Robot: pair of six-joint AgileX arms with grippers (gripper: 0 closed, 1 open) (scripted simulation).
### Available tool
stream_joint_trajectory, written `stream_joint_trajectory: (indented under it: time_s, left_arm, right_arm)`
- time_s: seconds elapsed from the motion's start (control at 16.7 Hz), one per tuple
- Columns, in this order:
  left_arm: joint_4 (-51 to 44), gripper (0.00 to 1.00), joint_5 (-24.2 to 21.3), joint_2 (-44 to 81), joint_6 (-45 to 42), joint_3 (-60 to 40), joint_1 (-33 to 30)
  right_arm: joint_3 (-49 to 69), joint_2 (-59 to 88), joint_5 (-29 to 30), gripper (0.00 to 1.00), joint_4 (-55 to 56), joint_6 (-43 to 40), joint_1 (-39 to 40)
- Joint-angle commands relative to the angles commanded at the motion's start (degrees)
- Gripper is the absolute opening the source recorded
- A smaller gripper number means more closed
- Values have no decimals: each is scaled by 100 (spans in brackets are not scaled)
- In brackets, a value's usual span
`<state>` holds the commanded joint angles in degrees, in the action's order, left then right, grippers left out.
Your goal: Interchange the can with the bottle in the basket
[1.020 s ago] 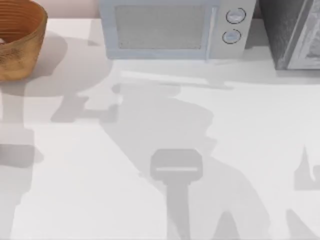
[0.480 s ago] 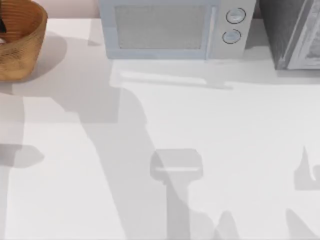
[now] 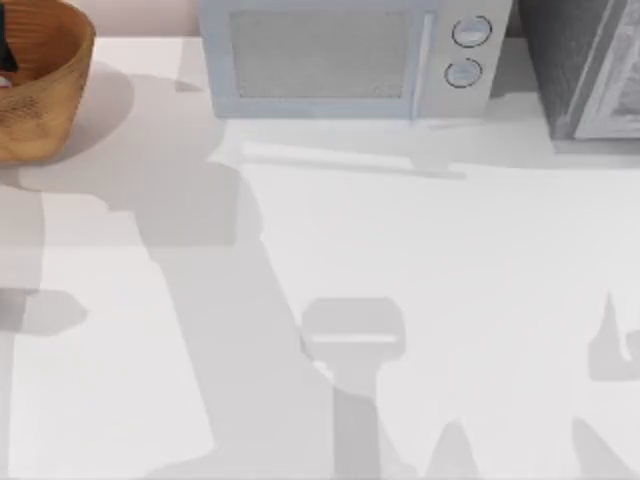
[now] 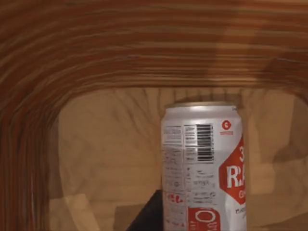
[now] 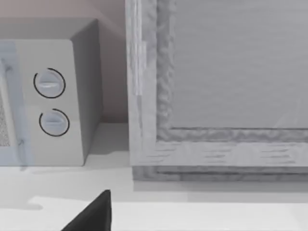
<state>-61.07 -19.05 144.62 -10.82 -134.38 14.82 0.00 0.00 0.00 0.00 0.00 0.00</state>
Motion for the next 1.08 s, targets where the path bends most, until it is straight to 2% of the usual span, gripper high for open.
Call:
stream_joint_trajectory:
  time_s: [0.36, 1.08]
  left_arm:
    - [11, 100, 12, 59, 57, -76, -62]
    - [627, 100, 55, 714, 198, -150, -202]
  right_arm:
    - [0, 0, 0, 100, 0, 0, 0]
    - [0, 0, 0, 100, 0, 0, 0]
